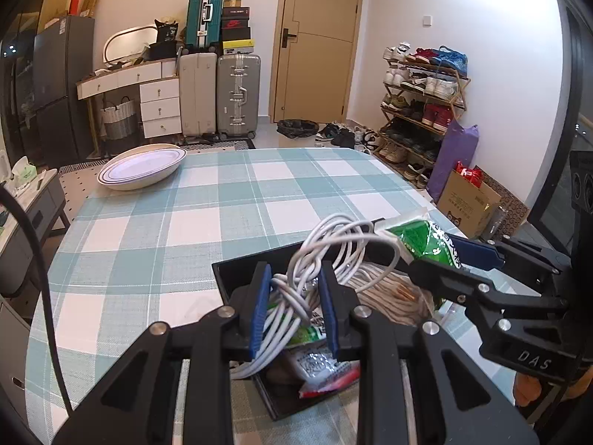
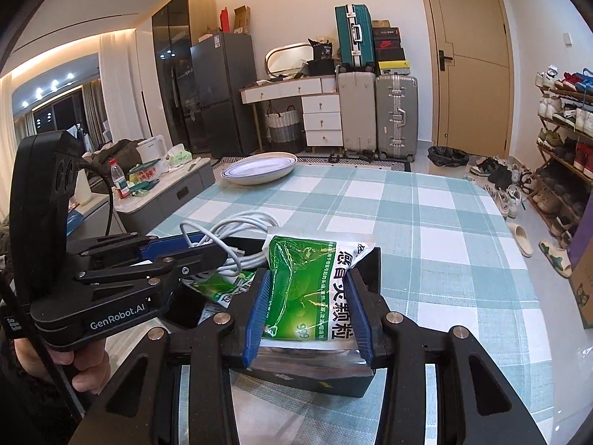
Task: Organize soft objects
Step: 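Lift both held items and carry them over the black box, then lower both items into the black box and open both grippers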
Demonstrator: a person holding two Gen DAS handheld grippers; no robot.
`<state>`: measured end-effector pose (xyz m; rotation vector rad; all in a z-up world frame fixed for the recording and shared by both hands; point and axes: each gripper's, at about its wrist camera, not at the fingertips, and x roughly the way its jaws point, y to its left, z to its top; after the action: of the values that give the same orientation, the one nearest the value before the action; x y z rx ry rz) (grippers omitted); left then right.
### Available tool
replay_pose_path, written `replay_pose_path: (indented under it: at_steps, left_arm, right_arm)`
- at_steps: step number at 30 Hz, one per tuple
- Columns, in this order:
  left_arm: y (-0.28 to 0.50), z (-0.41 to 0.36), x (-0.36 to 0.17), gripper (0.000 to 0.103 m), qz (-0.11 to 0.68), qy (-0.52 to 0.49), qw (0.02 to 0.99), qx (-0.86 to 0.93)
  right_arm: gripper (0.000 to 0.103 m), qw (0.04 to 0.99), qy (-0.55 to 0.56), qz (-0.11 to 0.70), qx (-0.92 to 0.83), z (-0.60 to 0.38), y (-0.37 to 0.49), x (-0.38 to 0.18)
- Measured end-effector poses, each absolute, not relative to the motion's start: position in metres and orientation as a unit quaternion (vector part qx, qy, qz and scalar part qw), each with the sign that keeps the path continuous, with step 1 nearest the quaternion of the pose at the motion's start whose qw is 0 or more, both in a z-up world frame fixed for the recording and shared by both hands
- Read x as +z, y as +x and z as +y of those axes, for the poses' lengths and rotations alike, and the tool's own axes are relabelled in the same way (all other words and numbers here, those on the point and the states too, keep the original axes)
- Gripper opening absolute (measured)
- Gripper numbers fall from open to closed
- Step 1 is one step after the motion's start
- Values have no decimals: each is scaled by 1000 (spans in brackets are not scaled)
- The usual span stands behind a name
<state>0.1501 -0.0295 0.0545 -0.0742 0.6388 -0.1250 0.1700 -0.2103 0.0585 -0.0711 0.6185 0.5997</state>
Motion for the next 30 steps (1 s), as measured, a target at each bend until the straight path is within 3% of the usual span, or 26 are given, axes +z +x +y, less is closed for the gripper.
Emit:
replay_pose_path:
  at_steps: [21, 30]
  left_arm:
    - [165, -44, 37, 25, 331, 7, 942, -63]
    - [166, -37, 37, 30, 340, 2, 938, -73]
  right_arm:
    - [41, 885, -98, 359, 281, -179, 201, 18]
    - [43, 881, -80, 377, 276, -178, 201, 16]
